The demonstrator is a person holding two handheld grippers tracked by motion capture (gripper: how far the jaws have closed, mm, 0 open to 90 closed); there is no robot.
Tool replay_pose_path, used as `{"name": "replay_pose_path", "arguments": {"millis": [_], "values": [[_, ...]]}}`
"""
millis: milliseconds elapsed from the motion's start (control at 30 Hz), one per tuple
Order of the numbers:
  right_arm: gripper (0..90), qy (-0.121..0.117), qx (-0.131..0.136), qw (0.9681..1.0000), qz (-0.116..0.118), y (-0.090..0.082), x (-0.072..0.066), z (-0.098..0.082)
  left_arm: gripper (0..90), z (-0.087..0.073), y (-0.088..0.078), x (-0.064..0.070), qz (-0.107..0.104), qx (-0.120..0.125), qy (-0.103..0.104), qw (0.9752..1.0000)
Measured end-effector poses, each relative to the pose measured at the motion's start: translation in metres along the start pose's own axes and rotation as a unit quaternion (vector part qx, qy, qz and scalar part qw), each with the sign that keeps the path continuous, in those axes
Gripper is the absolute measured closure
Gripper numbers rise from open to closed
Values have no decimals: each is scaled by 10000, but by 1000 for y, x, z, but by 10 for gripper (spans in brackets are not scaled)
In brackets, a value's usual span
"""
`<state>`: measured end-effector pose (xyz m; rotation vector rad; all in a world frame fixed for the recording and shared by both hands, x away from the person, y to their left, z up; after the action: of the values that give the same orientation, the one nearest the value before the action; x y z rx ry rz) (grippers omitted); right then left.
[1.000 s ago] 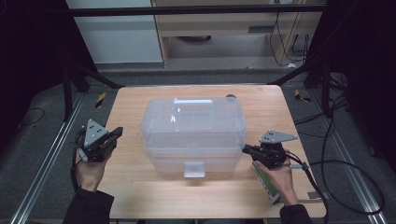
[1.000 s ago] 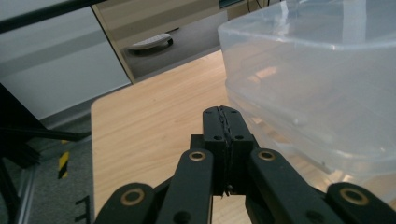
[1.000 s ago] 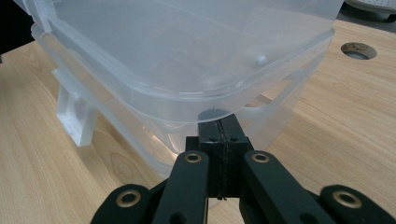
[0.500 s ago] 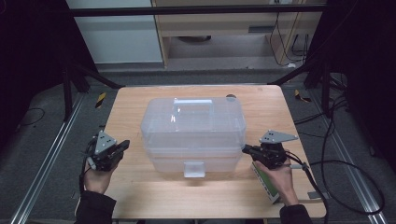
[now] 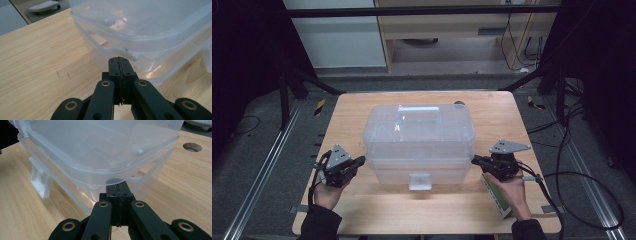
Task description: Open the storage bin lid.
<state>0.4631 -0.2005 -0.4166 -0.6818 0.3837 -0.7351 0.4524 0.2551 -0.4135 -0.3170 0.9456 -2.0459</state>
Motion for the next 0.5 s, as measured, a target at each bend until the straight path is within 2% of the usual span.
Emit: {"name": "replay_pose_path", "arguments": {"millis": [267, 333, 500], "values": [[900, 10, 26, 10000, 4, -1, 0, 0, 891, 5, -1, 6, -158, 144, 18, 9998], [900, 12, 60, 10000, 7, -1, 0, 1, 891, 6, -3, 7, -104, 158, 59, 9998], [900, 28, 141, 9999, -7, -3, 0, 3, 891, 8, -4, 6, -141, 254, 8, 9996]]}}
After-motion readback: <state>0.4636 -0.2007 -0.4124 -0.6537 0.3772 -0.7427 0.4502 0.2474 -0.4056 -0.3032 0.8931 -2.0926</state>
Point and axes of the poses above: each handheld gripper's, and its own axes: y roughly forward along the jaws, z roughly out of its top, x roughly to its right, the point moved 1 cm from there along y, roughly forward along the jaws, and after that the axes turned 13 degrees about -x, right-handed, at the moved point
